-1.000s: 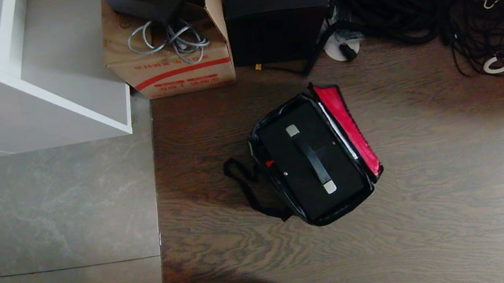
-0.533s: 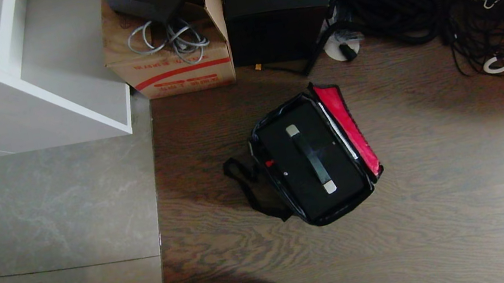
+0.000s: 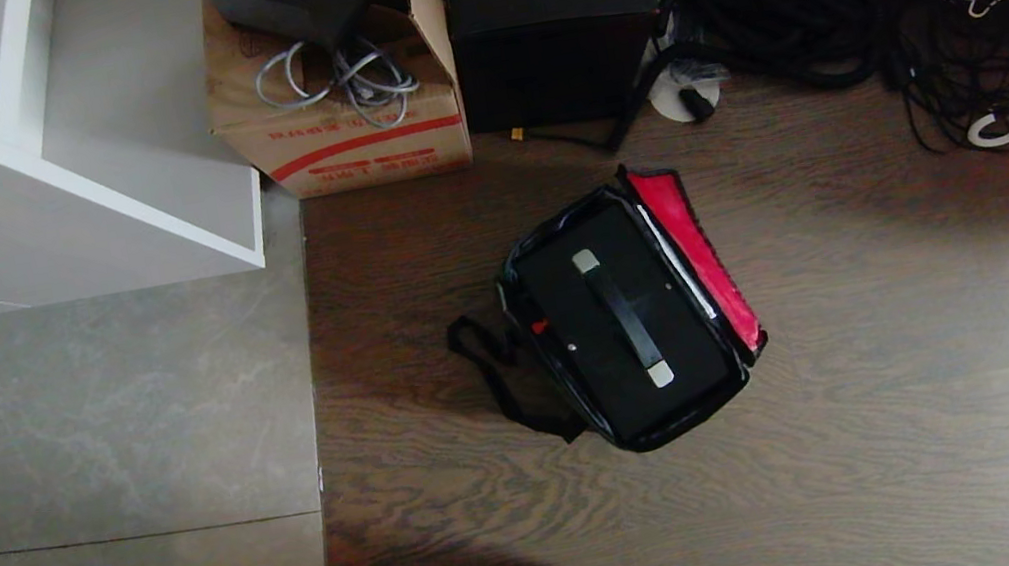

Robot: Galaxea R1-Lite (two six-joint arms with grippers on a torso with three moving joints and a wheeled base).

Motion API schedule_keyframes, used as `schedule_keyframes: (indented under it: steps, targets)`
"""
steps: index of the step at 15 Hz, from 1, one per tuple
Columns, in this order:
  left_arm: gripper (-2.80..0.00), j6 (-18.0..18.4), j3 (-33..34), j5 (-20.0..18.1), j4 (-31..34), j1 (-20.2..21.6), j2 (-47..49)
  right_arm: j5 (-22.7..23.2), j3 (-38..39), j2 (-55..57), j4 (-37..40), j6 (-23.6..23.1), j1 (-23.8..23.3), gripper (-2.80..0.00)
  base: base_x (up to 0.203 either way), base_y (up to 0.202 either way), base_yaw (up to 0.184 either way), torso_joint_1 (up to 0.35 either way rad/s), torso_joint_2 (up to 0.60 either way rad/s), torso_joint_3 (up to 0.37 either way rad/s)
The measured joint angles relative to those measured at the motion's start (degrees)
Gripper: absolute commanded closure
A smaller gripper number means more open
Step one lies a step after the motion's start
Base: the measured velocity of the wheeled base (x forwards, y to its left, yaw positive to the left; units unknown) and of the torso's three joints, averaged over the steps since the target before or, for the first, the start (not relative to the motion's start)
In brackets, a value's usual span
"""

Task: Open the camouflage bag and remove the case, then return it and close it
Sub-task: Close the top of the storage box

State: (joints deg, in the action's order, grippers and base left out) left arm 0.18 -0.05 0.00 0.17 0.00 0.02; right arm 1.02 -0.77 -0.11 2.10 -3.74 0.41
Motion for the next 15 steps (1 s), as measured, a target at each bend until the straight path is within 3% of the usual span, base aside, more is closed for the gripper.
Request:
schedule_keyframes:
  steps: [15]
  targets:
    - [0.00,0.23,-0.06,-0.07,0.30,0.00,0.00,-0.01,0.02,0.00,0.05,0.43,0.00,0.00,0.000,0.000,0.000,0.000,0.00,0.000]
